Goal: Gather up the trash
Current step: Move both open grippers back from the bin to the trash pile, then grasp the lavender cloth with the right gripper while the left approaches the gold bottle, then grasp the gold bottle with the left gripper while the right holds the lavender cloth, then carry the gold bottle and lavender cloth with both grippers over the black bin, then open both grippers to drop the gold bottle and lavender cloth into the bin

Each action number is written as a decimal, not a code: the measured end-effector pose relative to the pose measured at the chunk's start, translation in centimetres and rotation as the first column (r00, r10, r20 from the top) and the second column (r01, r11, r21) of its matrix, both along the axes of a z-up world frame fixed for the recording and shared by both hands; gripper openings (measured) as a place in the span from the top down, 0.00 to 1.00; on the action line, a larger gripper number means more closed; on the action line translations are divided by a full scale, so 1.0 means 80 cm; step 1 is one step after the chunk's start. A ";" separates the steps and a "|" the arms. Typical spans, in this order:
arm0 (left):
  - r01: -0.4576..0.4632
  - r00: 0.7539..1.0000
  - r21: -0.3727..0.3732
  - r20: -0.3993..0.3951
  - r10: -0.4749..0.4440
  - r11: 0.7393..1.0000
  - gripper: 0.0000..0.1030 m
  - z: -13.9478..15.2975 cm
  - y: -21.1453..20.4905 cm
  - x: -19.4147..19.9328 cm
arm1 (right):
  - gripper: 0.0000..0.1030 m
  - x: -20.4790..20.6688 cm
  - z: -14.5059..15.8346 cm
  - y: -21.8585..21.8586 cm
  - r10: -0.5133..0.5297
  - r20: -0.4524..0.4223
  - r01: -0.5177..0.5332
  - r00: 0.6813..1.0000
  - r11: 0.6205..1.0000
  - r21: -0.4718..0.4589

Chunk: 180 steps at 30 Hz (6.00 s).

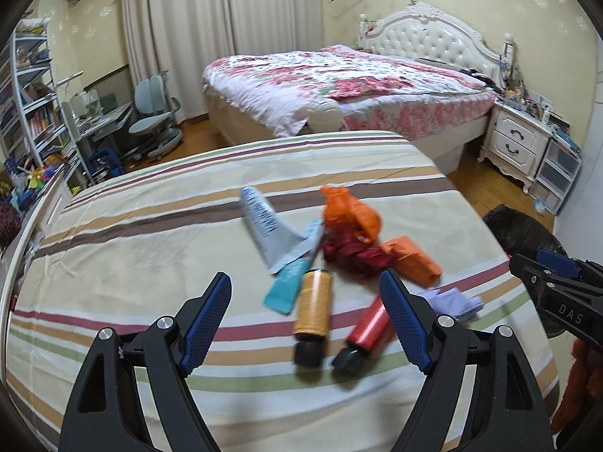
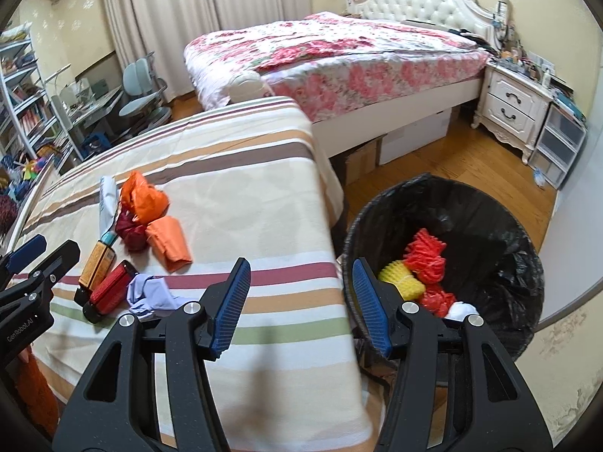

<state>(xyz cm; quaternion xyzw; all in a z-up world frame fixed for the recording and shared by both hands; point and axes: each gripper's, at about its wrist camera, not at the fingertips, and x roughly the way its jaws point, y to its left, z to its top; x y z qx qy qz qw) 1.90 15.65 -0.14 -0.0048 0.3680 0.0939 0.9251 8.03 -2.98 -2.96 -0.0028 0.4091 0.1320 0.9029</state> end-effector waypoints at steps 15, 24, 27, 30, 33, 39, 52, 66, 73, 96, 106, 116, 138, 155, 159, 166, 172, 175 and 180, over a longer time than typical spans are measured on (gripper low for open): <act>-0.082 0.996 -0.026 -0.031 0.081 0.996 0.24 -0.018 0.056 -0.020 | 0.46 -0.014 -0.028 0.048 0.063 -0.071 -0.069 0.996 0.994 -0.088; -0.096 0.995 -0.030 -0.029 0.095 0.995 0.24 -0.020 0.067 -0.030 | 0.40 -0.044 -0.027 0.064 0.112 -0.078 -0.119 0.991 0.988 -0.102; -0.106 0.994 -0.024 -0.026 0.105 0.994 0.24 -0.019 0.070 -0.035 | 0.40 -0.048 -0.023 0.063 0.103 -0.063 -0.109 0.993 0.990 -0.094; -0.120 0.992 -0.023 -0.024 0.120 0.992 0.24 -0.018 0.078 -0.039 | 0.40 -0.050 -0.014 0.062 0.101 -0.045 -0.105 0.994 0.992 -0.077; -0.135 0.991 -0.022 -0.023 0.134 0.991 0.24 -0.018 0.083 -0.041 | 0.40 -0.052 -0.008 0.071 0.126 -0.033 -0.128 0.991 0.989 -0.068; -0.145 0.989 -0.018 -0.025 0.145 0.989 0.24 -0.019 0.087 -0.045 | 0.40 -0.054 -0.011 0.103 0.194 -0.034 -0.196 0.980 0.978 -0.070; -0.144 0.989 -0.027 -0.038 0.143 0.989 0.24 -0.026 0.089 -0.045 | 0.40 -0.046 -0.021 0.144 0.253 -0.046 -0.255 0.966 0.965 -0.058; -0.124 0.992 -0.044 -0.041 0.122 0.991 0.24 -0.027 0.083 -0.044 | 0.65 -0.044 -0.025 0.134 0.212 -0.039 -0.214 0.977 0.975 -0.057; -0.089 0.996 -0.052 -0.032 0.087 0.995 0.24 -0.022 0.068 -0.038 | 0.65 -0.040 -0.024 0.108 0.153 -0.027 -0.155 0.988 0.985 -0.074; 0.031 0.993 -0.052 -0.110 -0.036 0.998 0.56 -0.047 0.025 0.010 | 0.65 -0.021 -0.030 0.066 0.103 -0.021 -0.104 0.994 0.994 -0.036; 0.059 0.992 -0.073 -0.105 -0.066 0.996 0.75 -0.047 0.024 -0.004 | 0.65 -0.022 -0.030 0.064 0.103 -0.021 -0.104 0.994 0.994 -0.028; 0.052 0.995 -0.091 -0.077 -0.059 0.995 0.75 -0.037 0.024 -0.021 | 0.65 -0.026 -0.023 0.054 0.081 -0.012 -0.081 0.997 0.997 -0.014; 0.243 0.969 -0.101 0.061 -0.237 0.965 0.75 0.017 -0.077 0.006 | 0.65 -0.003 0.022 -0.074 -0.161 0.081 0.163 0.984 0.986 -0.025; 0.375 0.927 -0.077 0.055 -0.372 0.924 0.75 0.004 -0.200 0.076 | 0.65 0.033 0.009 -0.158 -0.273 0.071 0.275 0.959 0.961 -0.020; 0.386 0.922 -0.056 0.046 -0.384 0.921 0.75 -0.004 -0.217 0.087 | 0.65 0.035 0.005 -0.169 -0.290 0.065 0.291 0.955 0.957 -0.016; 0.397 0.918 -0.046 0.015 -0.397 0.917 0.75 -0.019 -0.235 0.106 | 0.65 0.043 -0.005 -0.186 -0.309 0.050 0.310 0.950 0.951 -0.009; 0.398 0.917 -0.042 -0.004 -0.399 0.916 0.75 -0.027 -0.244 0.118 | 0.65 0.048 -0.012 -0.194 -0.320 0.036 0.320 0.947 0.947 -0.003; 0.401 0.916 -0.040 -0.008 -0.401 0.915 0.75 -0.028 -0.247 0.122 | 0.65 0.053 -0.015 -0.198 -0.328 0.031 0.328 0.944 0.945 0.000; 0.409 0.912 -0.021 -0.009 -0.409 0.912 0.75 -0.030 -0.256 0.128 | 0.65 0.058 -0.016 -0.202 -0.336 0.029 0.337 0.941 0.942 -0.002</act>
